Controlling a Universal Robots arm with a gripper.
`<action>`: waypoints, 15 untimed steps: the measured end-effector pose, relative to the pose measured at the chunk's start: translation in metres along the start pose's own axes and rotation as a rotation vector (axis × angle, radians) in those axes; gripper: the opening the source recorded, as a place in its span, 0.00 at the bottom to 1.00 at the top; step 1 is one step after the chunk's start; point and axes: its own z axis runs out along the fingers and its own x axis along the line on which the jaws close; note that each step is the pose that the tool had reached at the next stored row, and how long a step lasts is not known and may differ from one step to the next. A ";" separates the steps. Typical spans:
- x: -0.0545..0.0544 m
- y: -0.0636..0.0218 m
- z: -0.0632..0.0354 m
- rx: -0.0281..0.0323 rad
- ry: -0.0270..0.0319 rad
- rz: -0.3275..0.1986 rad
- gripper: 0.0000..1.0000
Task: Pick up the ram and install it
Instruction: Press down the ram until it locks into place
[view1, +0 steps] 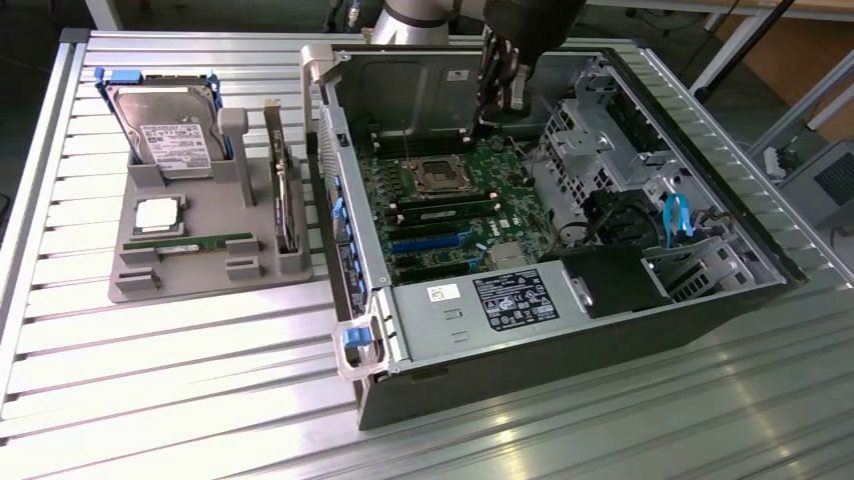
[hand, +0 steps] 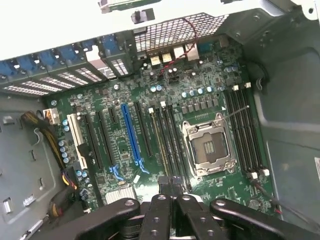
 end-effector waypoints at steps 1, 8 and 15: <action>0.000 0.0000 0.0001 0.0009 -0.0004 0.019 0.09; 0.000 0.0000 0.0007 0.0092 -0.0034 0.190 0.09; 0.000 0.0000 0.0010 0.0194 -0.0070 0.401 0.09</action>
